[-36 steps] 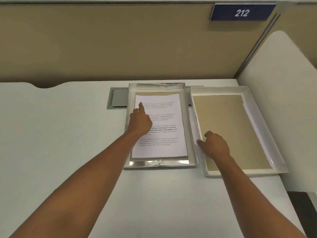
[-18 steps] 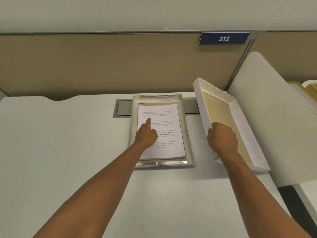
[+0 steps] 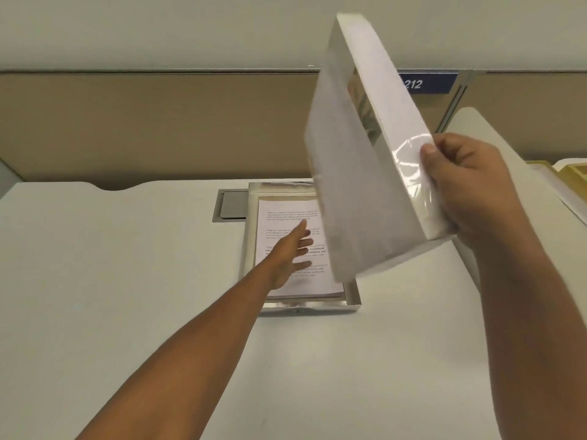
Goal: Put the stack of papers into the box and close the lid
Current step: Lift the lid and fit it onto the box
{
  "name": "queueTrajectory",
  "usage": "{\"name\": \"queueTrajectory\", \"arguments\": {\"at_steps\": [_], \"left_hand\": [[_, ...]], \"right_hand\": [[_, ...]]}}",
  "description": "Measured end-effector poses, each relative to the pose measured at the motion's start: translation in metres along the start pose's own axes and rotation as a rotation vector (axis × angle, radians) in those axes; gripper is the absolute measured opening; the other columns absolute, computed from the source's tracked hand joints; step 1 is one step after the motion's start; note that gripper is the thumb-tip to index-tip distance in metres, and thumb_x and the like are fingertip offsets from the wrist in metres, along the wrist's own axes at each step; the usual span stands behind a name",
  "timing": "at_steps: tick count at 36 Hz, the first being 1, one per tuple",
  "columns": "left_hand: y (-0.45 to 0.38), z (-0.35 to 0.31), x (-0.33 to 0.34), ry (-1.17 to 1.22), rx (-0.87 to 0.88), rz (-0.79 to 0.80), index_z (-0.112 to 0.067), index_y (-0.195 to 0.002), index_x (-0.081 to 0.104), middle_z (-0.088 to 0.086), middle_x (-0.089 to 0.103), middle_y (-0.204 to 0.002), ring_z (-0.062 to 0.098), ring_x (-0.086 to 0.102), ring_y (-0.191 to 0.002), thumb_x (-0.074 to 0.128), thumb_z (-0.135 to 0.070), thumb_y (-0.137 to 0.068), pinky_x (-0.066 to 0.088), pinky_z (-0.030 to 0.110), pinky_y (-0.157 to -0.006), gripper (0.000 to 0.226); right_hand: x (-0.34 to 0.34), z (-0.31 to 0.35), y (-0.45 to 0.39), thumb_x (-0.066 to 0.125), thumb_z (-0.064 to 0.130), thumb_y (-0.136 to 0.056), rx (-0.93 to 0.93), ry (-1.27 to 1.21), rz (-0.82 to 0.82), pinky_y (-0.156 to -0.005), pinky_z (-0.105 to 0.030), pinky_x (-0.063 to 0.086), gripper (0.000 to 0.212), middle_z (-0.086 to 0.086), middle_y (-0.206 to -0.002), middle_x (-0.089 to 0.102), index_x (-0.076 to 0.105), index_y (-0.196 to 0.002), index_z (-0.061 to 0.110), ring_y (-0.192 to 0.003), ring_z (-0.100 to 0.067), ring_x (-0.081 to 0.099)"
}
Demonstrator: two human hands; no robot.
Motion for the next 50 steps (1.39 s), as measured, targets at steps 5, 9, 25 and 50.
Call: {"name": "queueTrajectory", "arguments": {"at_steps": [5, 9, 25, 50], "left_hand": [[0.004, -0.002, -0.013, 0.313, 0.003, 0.079, -0.034, -0.125, 0.063, -0.003, 0.07, -0.126, 0.02, 0.064, -0.119, 0.038, -0.07, -0.091, 0.053, 0.041, -0.097, 0.056], [0.012, 0.002, -0.037, 0.396, 0.041, -0.079, -0.037, -0.125, 0.062, -0.004, 0.073, -0.119, 0.018, 0.068, -0.107, 0.036, -0.066, -0.094, 0.056, 0.036, -0.083, 0.05], [0.005, 0.045, -0.113, -0.053, -0.09, -0.718, -0.012, -0.081, 0.053, 0.007, 0.058, -0.087, 0.02, 0.052, -0.073, 0.032, -0.047, -0.097, 0.041, 0.034, -0.069, 0.044], [-0.002, 0.076, -0.139, -0.477, -0.185, -0.595, -0.011, -0.097, 0.055, 0.004, 0.057, -0.086, 0.025, 0.055, -0.088, 0.021, -0.061, -0.097, 0.046, 0.035, -0.081, 0.06]], "right_hand": [[0.009, -0.005, -0.009, 0.056, 0.032, -0.096, 0.067, -0.279, 0.086, -0.056, -0.019, 0.055, 0.018, 0.012, -0.082, 0.075, 0.073, -0.094, 0.024, -0.066, -0.002, 0.069], [0.03, -0.034, -0.015, 0.054, 0.029, -0.097, 0.163, -0.394, 0.122, -0.059, -0.026, 0.058, 0.025, 0.005, -0.079, 0.074, 0.074, -0.084, 0.021, -0.064, -0.009, 0.067], [0.107, -0.195, 0.038, 0.059, 0.046, -0.092, 0.487, 0.131, 0.141, -0.085, -0.042, 0.048, 0.061, -0.02, -0.123, 0.061, 0.055, -0.123, -0.006, -0.1, -0.032, 0.059], [0.122, -0.244, 0.063, 0.039, 0.057, -0.094, 0.586, 0.27, 0.337, -0.095, -0.036, 0.043, 0.055, 0.003, -0.112, 0.057, 0.059, -0.125, 0.017, -0.106, -0.019, 0.049]]}}
Point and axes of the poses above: each hand's wrist, its own y-axis away from the middle knuckle, its own x-axis out of the palm, z = x × y, the point moved 3 cm from there along -y, towards the middle knuckle
